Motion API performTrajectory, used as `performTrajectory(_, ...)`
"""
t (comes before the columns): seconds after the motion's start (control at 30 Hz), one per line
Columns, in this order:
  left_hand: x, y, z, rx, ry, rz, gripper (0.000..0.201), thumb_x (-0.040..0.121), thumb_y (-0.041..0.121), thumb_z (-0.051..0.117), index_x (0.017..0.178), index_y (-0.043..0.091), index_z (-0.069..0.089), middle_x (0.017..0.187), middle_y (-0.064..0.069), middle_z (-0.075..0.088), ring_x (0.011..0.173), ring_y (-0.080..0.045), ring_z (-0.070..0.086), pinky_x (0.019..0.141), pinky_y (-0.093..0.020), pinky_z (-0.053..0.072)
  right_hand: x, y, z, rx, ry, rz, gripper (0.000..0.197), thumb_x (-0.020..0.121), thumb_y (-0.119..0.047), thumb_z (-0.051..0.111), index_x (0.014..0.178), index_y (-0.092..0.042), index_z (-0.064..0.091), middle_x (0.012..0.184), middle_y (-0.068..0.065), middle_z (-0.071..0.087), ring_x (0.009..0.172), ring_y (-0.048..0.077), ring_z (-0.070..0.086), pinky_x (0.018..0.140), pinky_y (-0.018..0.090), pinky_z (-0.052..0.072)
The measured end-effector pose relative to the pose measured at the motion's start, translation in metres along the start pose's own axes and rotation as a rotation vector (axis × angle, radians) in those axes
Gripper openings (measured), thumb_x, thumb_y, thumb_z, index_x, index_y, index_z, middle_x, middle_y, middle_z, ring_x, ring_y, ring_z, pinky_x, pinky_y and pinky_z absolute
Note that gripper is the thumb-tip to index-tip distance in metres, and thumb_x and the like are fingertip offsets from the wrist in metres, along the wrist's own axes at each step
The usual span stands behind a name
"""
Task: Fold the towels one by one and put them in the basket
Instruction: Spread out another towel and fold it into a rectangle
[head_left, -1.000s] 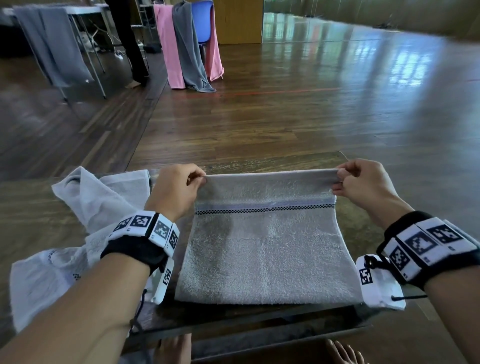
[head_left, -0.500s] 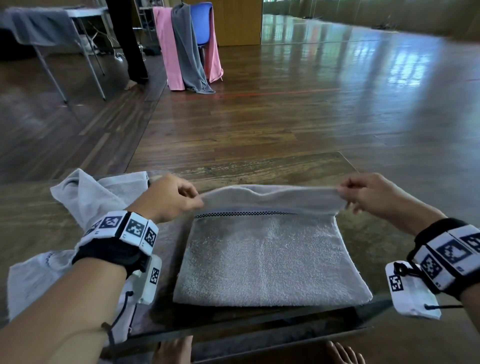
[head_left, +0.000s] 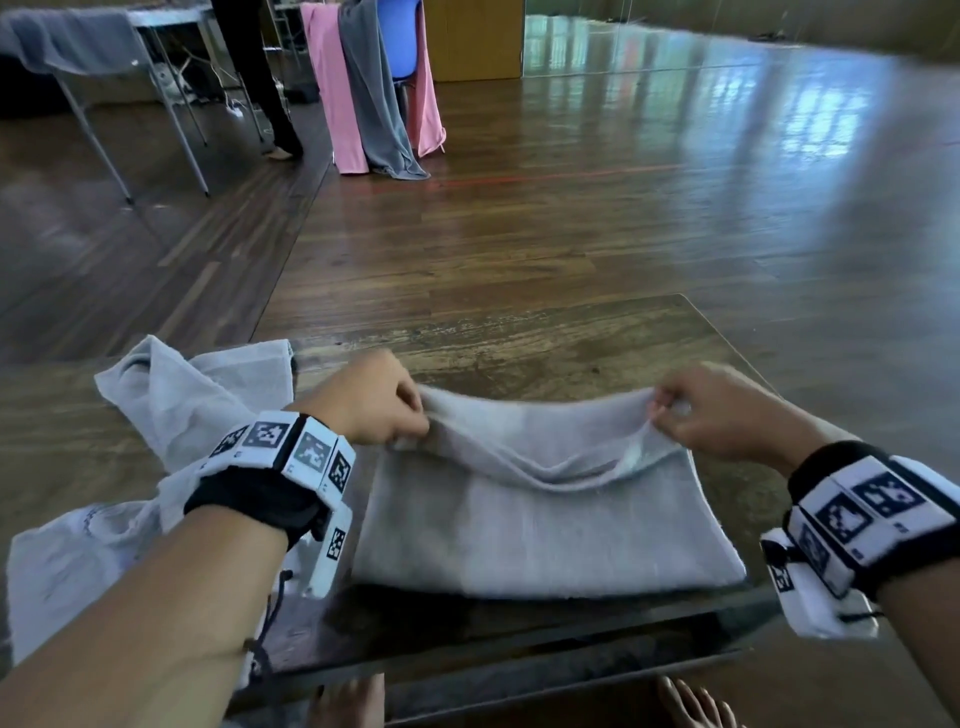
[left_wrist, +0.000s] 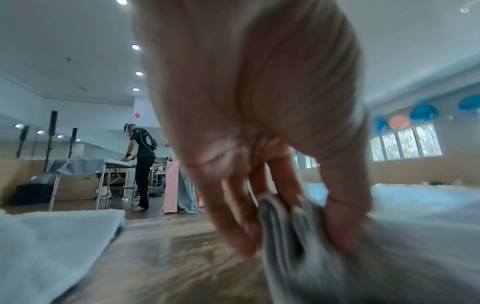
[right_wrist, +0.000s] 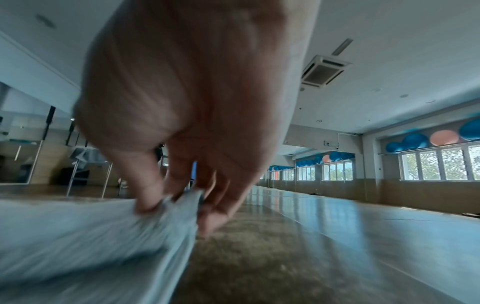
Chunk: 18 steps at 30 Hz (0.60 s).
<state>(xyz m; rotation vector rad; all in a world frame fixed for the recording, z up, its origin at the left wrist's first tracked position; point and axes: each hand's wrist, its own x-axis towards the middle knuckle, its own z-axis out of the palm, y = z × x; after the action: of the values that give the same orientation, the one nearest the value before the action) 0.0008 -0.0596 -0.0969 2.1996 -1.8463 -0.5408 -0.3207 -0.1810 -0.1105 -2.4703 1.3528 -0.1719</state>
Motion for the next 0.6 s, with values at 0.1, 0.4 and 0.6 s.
performTrajectory(0.1, 0.009, 0.008, -0.012, -0.043, 0.521, 0.142, 0.002, 0.076, 0.008, 0.077, 0.076, 0.007, 0.078, 0.091, -0.005, 0.069, 0.079, -0.022, 0.062, 0.073, -0.031, 0.047, 0.009, -0.011, -0.015, 0.101, 0.451, -0.050, 0.009, 0.090, -0.011, 0.063, 0.087, -0.009, 0.072, 0.093, 0.007, 0.061, 0.090, 0.027, 0.059, 0.081, 0.028, 0.040)
performTrajectory(0.4, -0.011, -0.030, -0.015, -0.100, 0.740, 0.234, 0.004, 0.083, 0.006, 0.077, 0.085, 0.005, 0.073, 0.116, -0.008, 0.067, 0.104, -0.023, 0.064, 0.093, -0.040, 0.051, 0.011, 0.007, -0.011, 0.297, 0.638, -0.071, 0.016, 0.096, -0.013, 0.063, 0.096, -0.029, 0.063, 0.126, 0.003, 0.058, 0.122, 0.029, 0.052, 0.101, 0.052, 0.047)
performTrajectory(0.6, -0.026, -0.042, 0.006, -0.145, 0.207, 0.082, 0.013, 0.078, 0.012, 0.082, 0.073, 0.015, 0.070, 0.109, 0.004, 0.072, 0.101, -0.010, 0.065, 0.090, -0.018, 0.040, -0.001, 0.034, 0.012, 0.370, 0.237, -0.061, 0.022, 0.099, -0.015, 0.061, 0.087, -0.033, 0.065, 0.098, -0.010, 0.072, 0.089, 0.023, 0.067, 0.081, 0.043, 0.053)
